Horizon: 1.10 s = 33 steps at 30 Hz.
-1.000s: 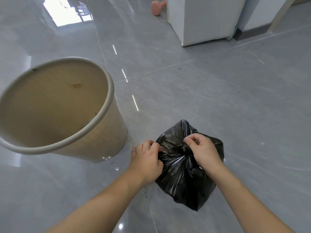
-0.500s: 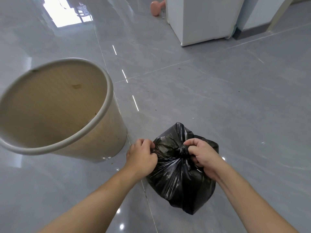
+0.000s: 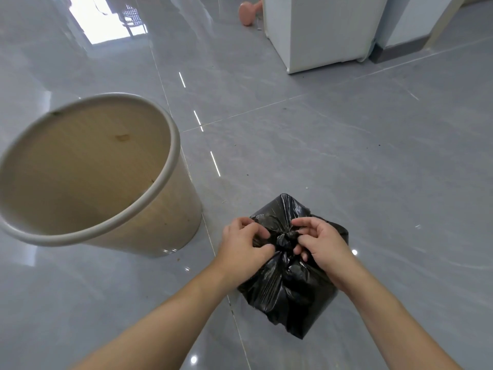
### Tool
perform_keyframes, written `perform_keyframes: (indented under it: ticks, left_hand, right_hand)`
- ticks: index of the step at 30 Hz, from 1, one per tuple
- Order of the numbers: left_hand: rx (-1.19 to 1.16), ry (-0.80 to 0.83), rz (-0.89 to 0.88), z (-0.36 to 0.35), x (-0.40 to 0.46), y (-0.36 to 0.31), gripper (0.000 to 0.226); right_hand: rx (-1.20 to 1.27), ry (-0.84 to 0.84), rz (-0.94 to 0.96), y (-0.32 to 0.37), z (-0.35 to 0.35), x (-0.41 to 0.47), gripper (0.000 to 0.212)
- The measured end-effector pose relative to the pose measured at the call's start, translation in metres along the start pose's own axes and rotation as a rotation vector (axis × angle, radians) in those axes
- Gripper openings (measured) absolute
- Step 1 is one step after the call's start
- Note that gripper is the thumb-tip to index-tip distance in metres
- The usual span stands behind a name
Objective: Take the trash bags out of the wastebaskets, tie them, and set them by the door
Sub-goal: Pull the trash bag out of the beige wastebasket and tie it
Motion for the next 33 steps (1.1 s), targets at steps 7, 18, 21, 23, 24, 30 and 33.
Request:
perform_keyframes:
  ticks: [7, 18, 21, 23, 24, 30, 33]
  left_hand:
    - [-0.005, -0.042, 0.034, -0.014, 0.003, -0.019, 0.012]
    - [-0.633, 0.083, 0.266, 0.009, 0.004, -0.018, 0.007]
    - [-0.295, 0.140, 0.205, 0.001, 0.003, -0.015, 0.035]
    - [-0.078, 0.148, 0.105, -0.006, 0.002, -0.015, 0.033]
    - [0.035, 0.126, 0.048, -0.008, 0.002, -0.015, 0.028]
    - [0.387, -0.053, -0.090, 0.006, -0.002, 0.006, 0.019]
    - [0.473, -0.058, -0.001, 0.009, -0.005, 0.020, 0.020]
  right_hand:
    - [-0.034, -0.054, 0.013, 0.004, 0.009, -0.005, 0.043]
    - [-0.231, 0.010, 0.087, 0.012, 0.016, -0.007, 0.038]
    - [-0.226, 0.034, 0.097, 0.015, 0.011, -0.007, 0.040]
    - [-0.241, 0.040, 0.101, 0.015, 0.010, -0.006, 0.042]
    - [-0.263, 0.041, 0.108, 0.014, 0.009, -0.005, 0.044]
    - [-0.535, -0.070, 0.183, 0.009, 0.023, 0.006, 0.055]
    - [-0.594, -0.040, 0.193, 0.010, 0.020, 0.004, 0.049]
Point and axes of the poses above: each hand's wrist, its own x-axis towards the middle knuckle, its own z-axis out of the back of the hand, y = z × x, the point moved 3 cm from there along x, towards the middle knuckle, and after that the axes turned 5 degrees about x, right-handed, at the moved point
